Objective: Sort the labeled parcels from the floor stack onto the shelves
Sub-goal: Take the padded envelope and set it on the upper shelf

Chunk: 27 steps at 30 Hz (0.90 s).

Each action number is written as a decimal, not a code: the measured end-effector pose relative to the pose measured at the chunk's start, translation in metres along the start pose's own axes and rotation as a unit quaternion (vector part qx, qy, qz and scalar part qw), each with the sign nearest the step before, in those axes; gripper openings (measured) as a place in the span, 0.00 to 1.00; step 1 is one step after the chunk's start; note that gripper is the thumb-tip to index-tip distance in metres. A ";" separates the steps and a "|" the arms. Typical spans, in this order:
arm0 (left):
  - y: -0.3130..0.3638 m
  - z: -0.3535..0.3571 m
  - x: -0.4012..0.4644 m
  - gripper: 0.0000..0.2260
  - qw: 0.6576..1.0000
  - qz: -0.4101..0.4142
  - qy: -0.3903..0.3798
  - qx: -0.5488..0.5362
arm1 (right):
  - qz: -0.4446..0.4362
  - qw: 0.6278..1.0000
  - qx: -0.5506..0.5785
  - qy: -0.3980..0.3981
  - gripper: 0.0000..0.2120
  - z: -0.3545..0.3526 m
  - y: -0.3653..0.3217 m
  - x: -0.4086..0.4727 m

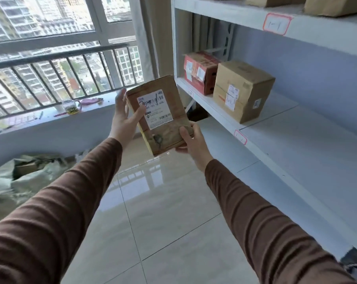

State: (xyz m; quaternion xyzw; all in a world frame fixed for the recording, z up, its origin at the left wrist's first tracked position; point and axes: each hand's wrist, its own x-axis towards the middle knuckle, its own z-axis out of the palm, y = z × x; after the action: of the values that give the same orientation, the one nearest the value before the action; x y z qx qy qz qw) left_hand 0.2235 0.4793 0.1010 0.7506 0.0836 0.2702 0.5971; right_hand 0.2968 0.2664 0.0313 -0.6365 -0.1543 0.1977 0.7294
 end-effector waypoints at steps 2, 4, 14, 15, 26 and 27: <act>-0.009 -0.026 0.002 0.32 0.999 -0.021 0.023 -0.024 | 0.002 1.000 -0.003 -0.029 0.23 0.027 0.002 0.012; -0.019 -0.057 0.002 0.37 0.999 -0.030 0.037 -0.011 | 0.002 0.999 -0.006 -0.053 0.26 0.057 0.005 0.023; -0.050 -0.245 -0.047 0.39 0.987 -0.077 0.140 0.027 | -0.035 0.987 0.004 -0.154 0.16 0.271 0.021 0.047; -0.052 -0.264 -0.054 0.41 0.984 -0.082 0.153 0.027 | -0.036 0.985 0.002 -0.167 0.15 0.292 0.025 0.045; -0.066 -0.427 -0.118 0.50 0.947 -0.139 0.277 0.089 | -0.044 0.942 -0.034 -0.332 0.24 0.498 0.071 0.064; -0.066 -0.438 -0.123 0.50 0.941 -0.139 0.292 0.095 | -0.045 0.933 -0.042 -0.354 0.24 0.515 0.075 0.066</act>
State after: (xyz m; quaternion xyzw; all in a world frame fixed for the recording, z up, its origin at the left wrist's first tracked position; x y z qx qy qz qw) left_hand -0.0885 0.8151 0.0630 0.6727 0.3834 0.3827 0.5040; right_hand 0.1016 0.7536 0.0285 -0.5481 -0.4390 0.3707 0.6078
